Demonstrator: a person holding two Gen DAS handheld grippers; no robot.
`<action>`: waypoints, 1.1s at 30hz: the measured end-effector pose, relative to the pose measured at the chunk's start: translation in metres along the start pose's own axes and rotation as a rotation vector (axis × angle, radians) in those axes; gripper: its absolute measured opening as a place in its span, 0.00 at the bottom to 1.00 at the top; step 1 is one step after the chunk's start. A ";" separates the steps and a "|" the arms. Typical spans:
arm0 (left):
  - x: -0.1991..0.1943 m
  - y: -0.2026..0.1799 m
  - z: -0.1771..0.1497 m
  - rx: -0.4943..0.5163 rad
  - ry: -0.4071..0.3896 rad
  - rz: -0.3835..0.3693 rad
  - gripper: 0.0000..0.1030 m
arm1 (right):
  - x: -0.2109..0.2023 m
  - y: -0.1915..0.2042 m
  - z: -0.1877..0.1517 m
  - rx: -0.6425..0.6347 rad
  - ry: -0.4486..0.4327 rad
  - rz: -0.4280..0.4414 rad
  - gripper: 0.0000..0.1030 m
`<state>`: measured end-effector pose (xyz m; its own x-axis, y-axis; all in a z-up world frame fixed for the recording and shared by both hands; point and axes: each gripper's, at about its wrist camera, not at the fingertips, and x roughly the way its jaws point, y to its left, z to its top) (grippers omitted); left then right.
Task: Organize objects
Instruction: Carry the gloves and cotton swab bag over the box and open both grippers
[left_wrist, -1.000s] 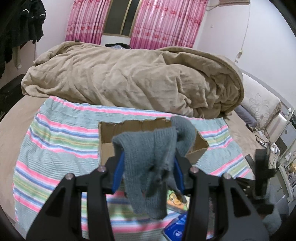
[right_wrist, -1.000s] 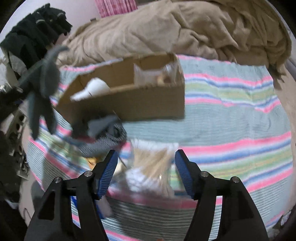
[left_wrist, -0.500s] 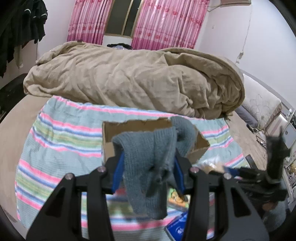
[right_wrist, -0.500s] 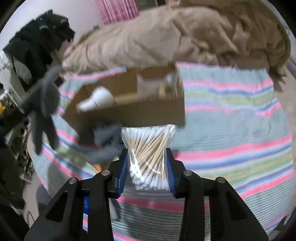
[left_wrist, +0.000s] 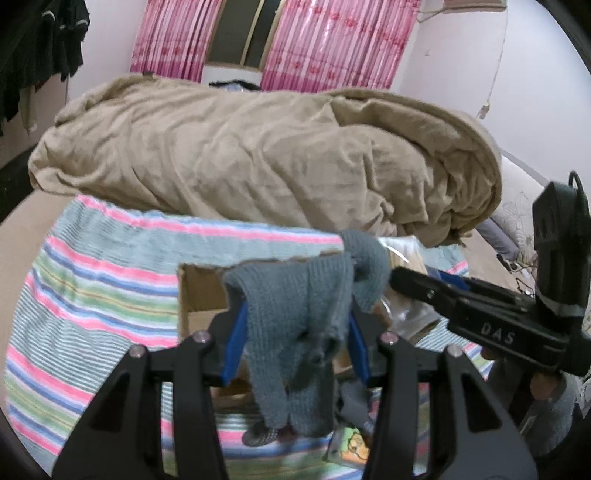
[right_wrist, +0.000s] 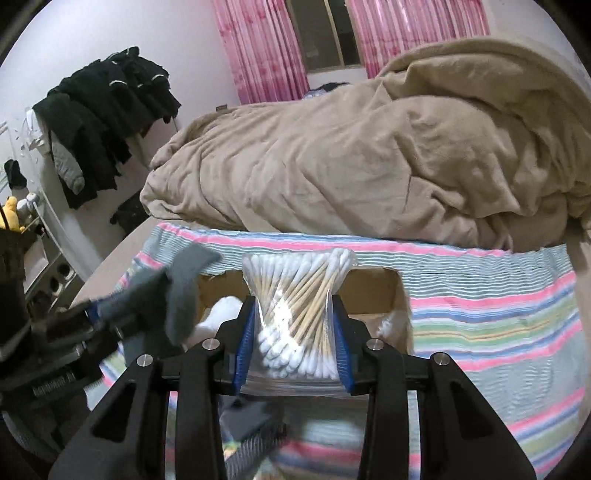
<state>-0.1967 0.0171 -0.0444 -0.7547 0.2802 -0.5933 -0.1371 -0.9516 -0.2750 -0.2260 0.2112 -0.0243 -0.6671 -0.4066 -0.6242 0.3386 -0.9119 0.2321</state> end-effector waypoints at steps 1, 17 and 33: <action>0.007 0.001 -0.002 -0.002 0.008 -0.004 0.47 | 0.006 -0.001 -0.001 0.004 0.007 0.000 0.38; 0.045 0.000 -0.021 0.034 0.123 0.027 0.69 | 0.036 -0.009 -0.038 0.039 0.092 -0.054 0.54; -0.070 -0.002 -0.027 0.012 -0.005 0.051 0.91 | -0.056 0.016 -0.039 0.050 0.010 -0.072 0.73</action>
<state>-0.1263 0.0025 -0.0232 -0.7641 0.2311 -0.6023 -0.1061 -0.9659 -0.2361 -0.1575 0.2216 -0.0148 -0.6815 -0.3399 -0.6481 0.2562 -0.9404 0.2237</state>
